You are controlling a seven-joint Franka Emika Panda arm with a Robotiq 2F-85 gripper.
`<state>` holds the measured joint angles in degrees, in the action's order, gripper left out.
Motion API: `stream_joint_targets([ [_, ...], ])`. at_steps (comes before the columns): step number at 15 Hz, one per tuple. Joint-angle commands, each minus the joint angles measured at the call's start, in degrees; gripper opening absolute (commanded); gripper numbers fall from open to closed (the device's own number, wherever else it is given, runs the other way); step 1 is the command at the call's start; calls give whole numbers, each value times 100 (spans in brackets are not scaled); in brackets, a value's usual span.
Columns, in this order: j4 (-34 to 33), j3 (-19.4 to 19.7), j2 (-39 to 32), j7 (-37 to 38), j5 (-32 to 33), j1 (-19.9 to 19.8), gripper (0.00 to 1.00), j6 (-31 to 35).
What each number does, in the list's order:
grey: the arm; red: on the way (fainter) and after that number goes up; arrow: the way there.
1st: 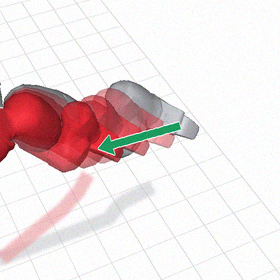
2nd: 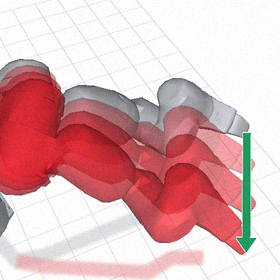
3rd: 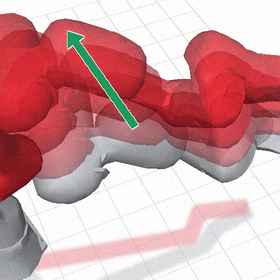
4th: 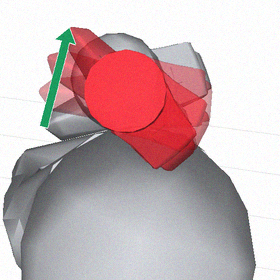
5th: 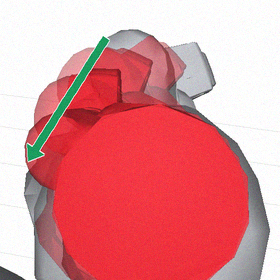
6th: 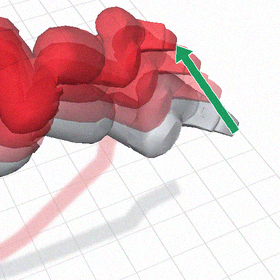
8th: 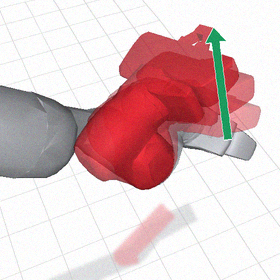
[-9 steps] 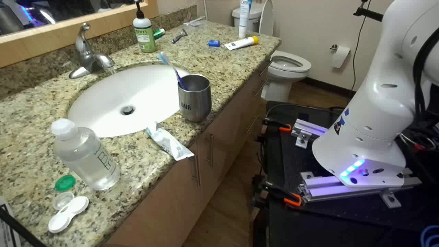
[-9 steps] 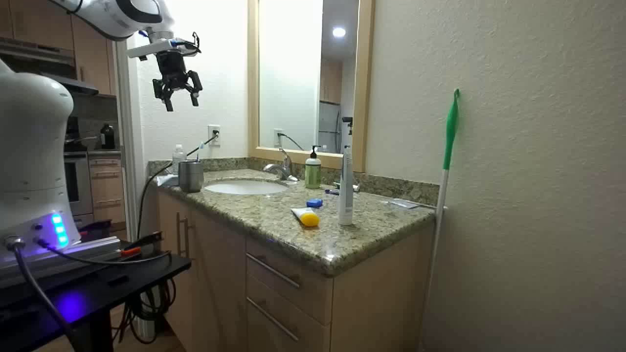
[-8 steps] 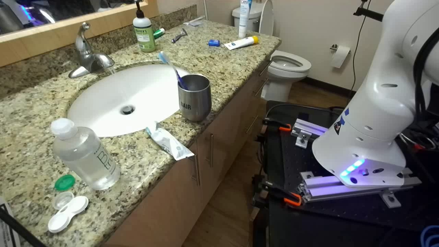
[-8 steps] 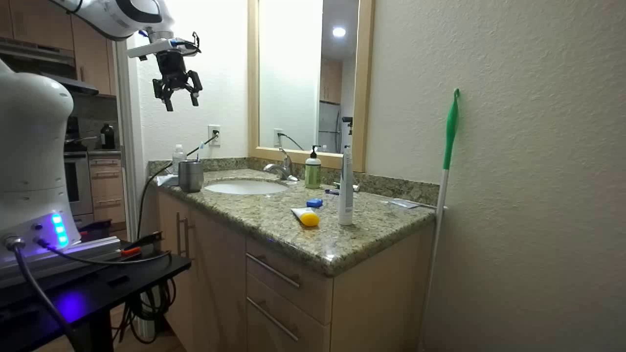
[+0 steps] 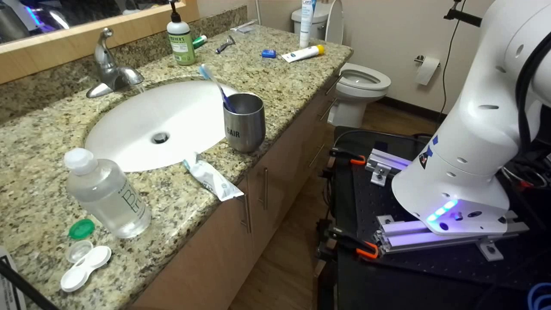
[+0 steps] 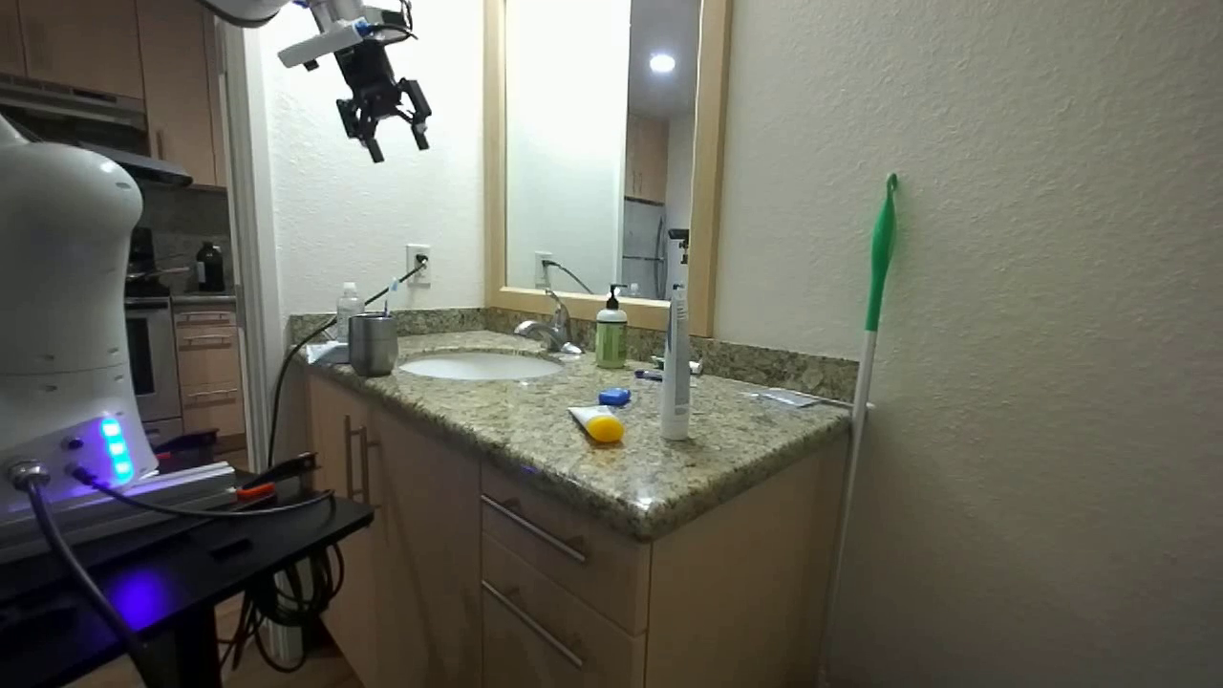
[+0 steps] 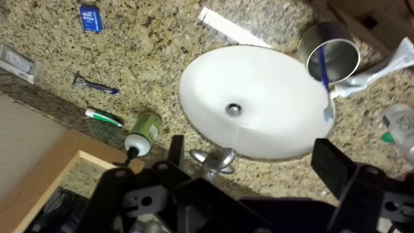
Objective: Move the dental floss from the right to the left side of the counter
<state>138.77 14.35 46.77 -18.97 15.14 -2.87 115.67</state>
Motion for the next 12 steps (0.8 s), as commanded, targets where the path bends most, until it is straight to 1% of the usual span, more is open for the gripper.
stream_joint_targets([
  [1, -935, 900, -590, -218, -462, -173, 100, 80],
  [3, -1306, 1465, -1052, -162, -701, -240, 100, 256],
  [4, -1460, 1702, -1351, -102, -803, -282, 100, 366],
  [5, -1572, 1877, -1687, -18, -859, -346, 100, 616],
  [6, -1759, 2240, -1966, 193, -767, -79, 100, 678],
  [7, -1840, 2165, -2294, 253, -960, -328, 100, 877],
  [8, -1984, 2135, -2568, 446, -1136, -418, 100, 914],
  [9, -1558, 2006, -1939, 48, -1094, -513, 100, 836],
  [10, -1639, 2002, -2158, 54, -1169, -558, 100, 874],
  [12, -1647, 1906, -2216, 37, -1200, -612, 100, 870],
])
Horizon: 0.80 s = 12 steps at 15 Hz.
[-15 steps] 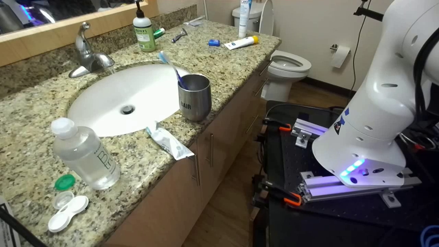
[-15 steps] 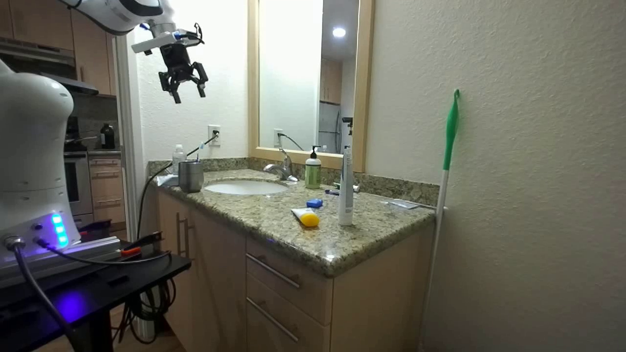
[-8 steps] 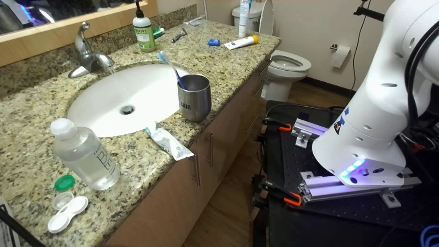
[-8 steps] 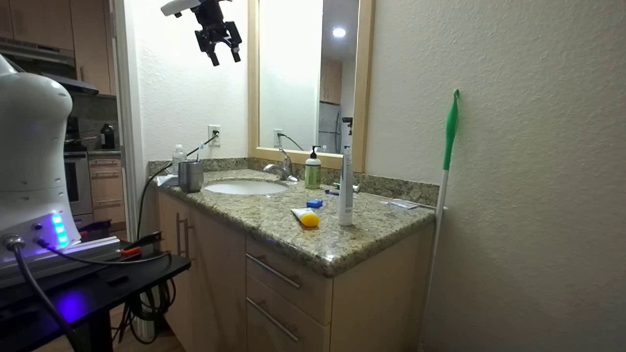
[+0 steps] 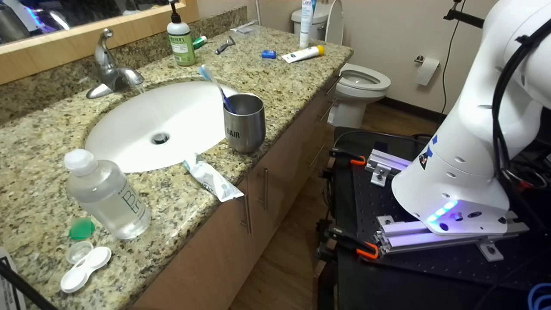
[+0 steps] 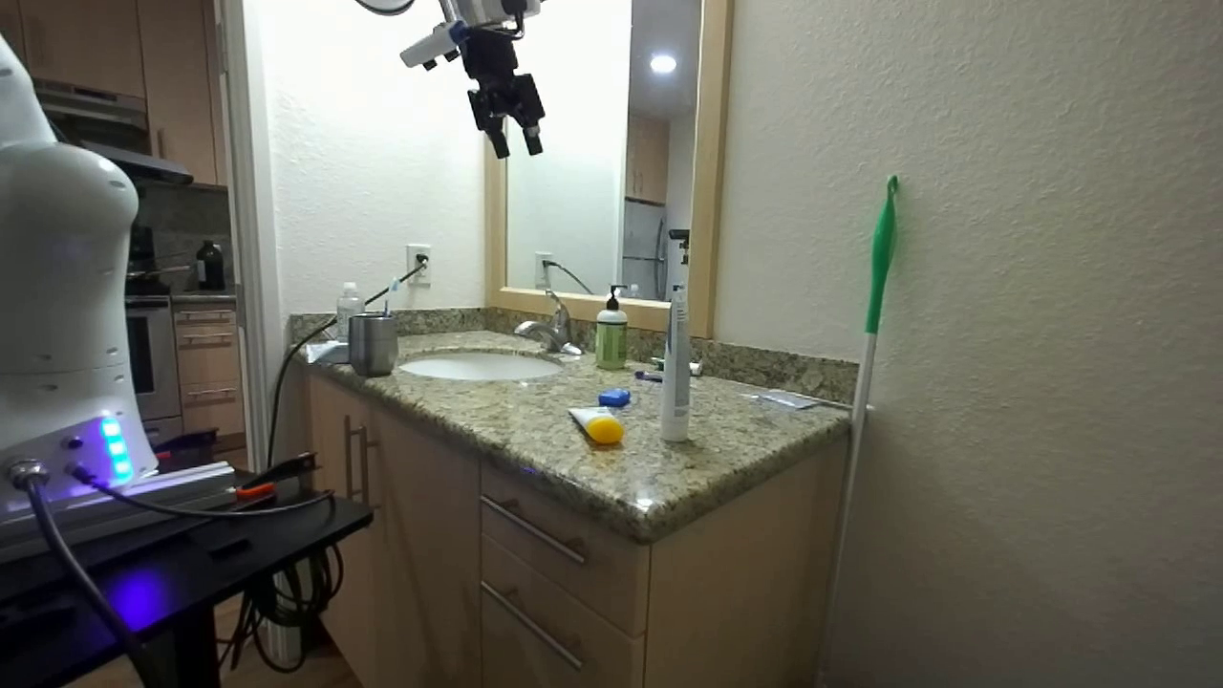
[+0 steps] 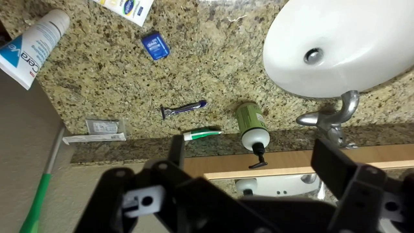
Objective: Move the dental floss from the right to the left side of the counter
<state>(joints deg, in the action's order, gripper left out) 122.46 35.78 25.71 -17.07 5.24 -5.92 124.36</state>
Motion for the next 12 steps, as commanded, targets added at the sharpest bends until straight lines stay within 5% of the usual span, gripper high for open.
stream_joint_targets([
  [1, -17, -255, -59, -153, -210, -319, 100, -4],
  [4, -460, -123, -1134, -140, 31, -425, 100, -53],
  [5, -534, 279, -1370, -73, 202, -95, 100, 36],
  [9, -1147, 916, -2729, -860, -269, 104, 100, -546],
  [10, -1315, 959, -3097, -1131, -500, 65, 100, -604],
  [12, -1627, 382, -3703, -1485, -1055, -616, 100, -678],
])
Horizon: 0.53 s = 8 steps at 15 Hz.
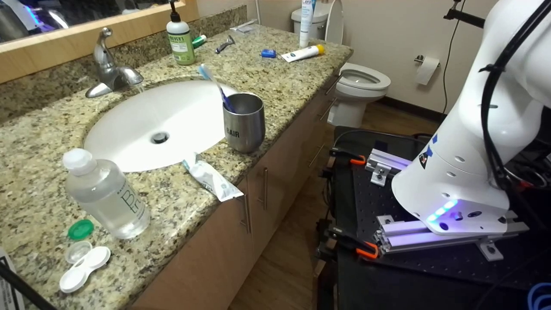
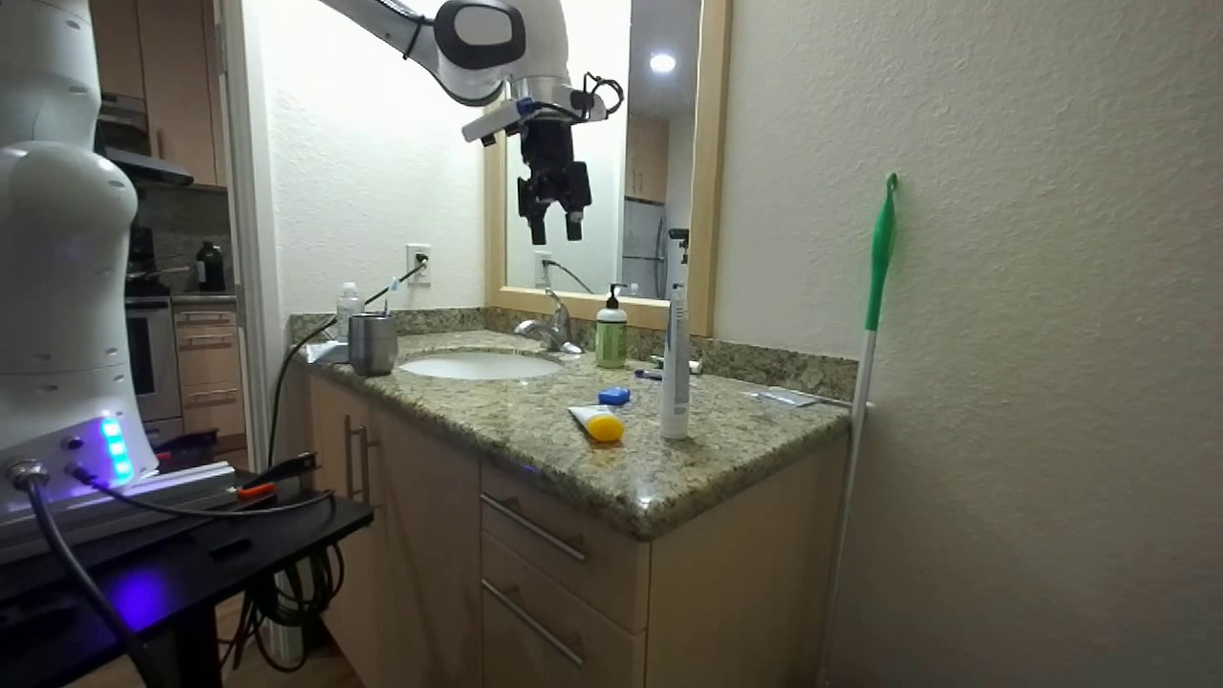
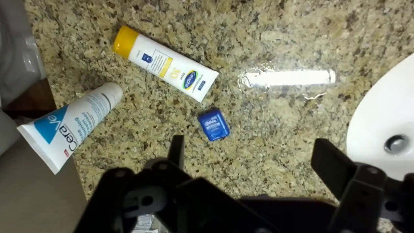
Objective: Move the dental floss from the right to the left side of the counter
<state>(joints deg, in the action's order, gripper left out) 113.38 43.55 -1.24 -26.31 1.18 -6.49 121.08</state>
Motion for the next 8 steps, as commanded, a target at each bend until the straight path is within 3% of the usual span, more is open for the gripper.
stream_joint_targets([
  [1, -816, -609, -1202, -556, -829, -770, 100, -249],
  [4, -1115, -1245, -1583, -260, -943, -1333, 100, -144],
  [5, -796, -1372, -1288, -194, -637, -1374, 100, -43],
  [8, -1009, -1603, -1519, -111, -657, -1592, 100, -34],
])
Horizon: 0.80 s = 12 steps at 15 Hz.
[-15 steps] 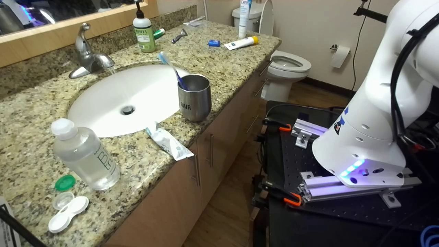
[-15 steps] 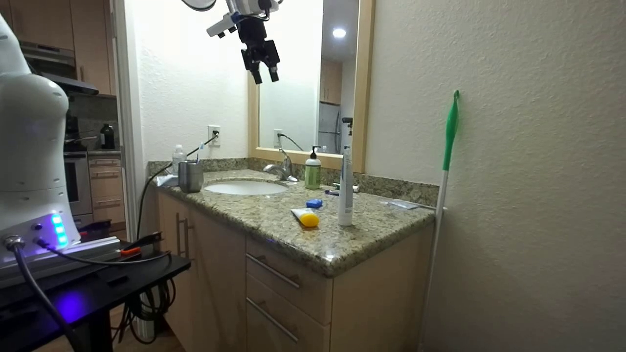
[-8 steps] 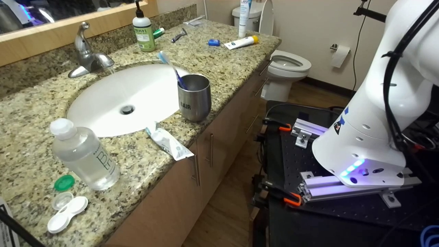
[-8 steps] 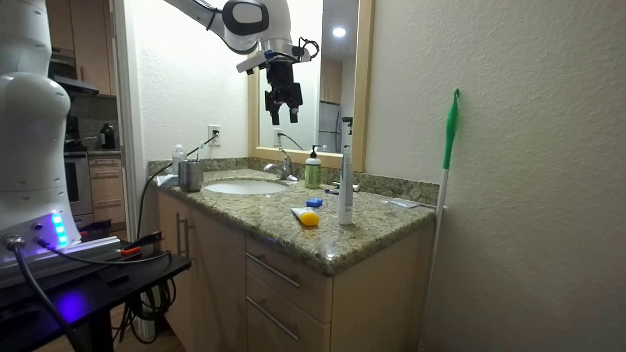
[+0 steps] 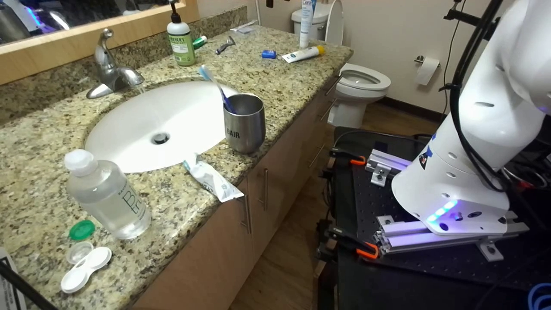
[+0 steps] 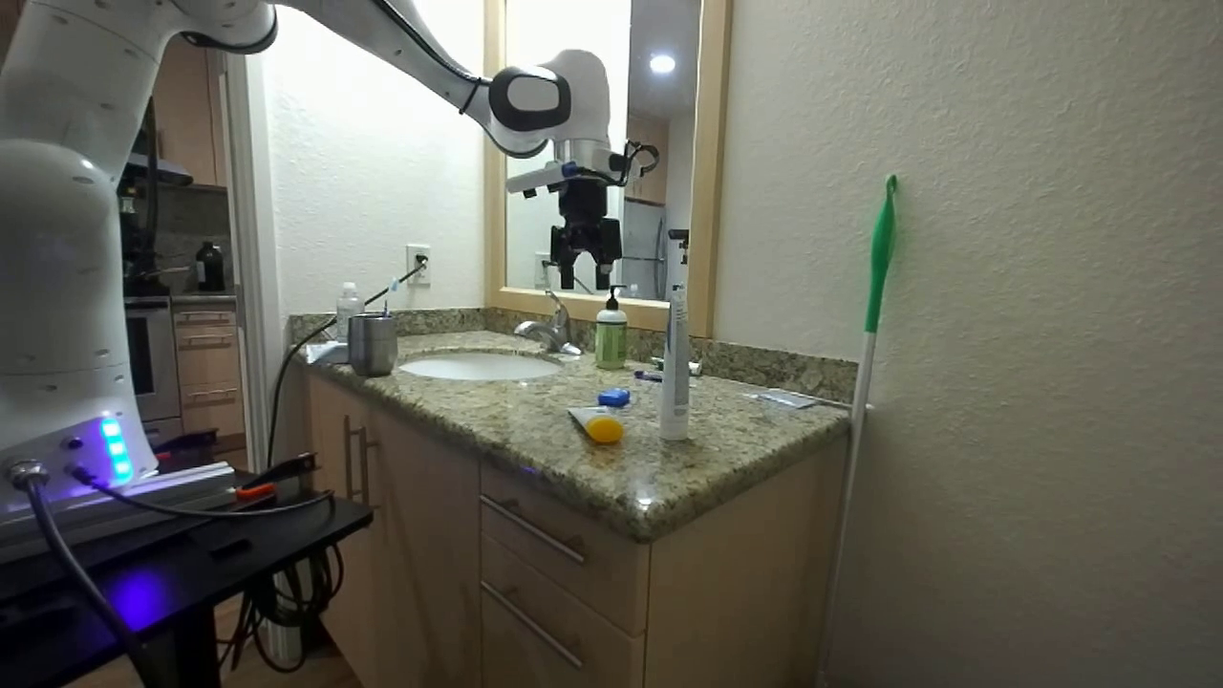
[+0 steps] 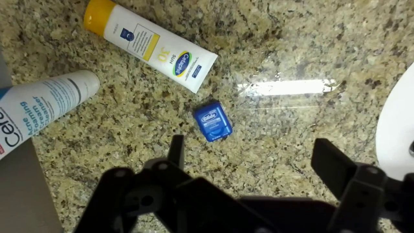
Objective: Move the dental floss from the right to the left side of the counter
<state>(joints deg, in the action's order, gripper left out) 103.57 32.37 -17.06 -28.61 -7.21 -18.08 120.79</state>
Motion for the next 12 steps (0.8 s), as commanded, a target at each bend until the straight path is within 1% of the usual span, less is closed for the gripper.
stream_joint_targets([
  [1, -44, -485, 65, 118, 180, -442, 100, -6],
  [2, -155, -547, -57, 323, 97, -493, 100, 97],
  [3, -449, -679, -429, 529, 41, -612, 100, 53],
  [4, -598, -775, -681, 721, 33, -693, 100, 91],
  [6, -831, -976, -1128, 887, 184, -808, 100, 60],
  [8, -978, -1039, -1496, 1091, 662, -790, 100, 179],
  [11, -1250, -946, -2058, 1422, 1708, -676, 100, 104],
  [12, -1235, -926, -2166, 1518, 2010, -626, 100, 144],
])
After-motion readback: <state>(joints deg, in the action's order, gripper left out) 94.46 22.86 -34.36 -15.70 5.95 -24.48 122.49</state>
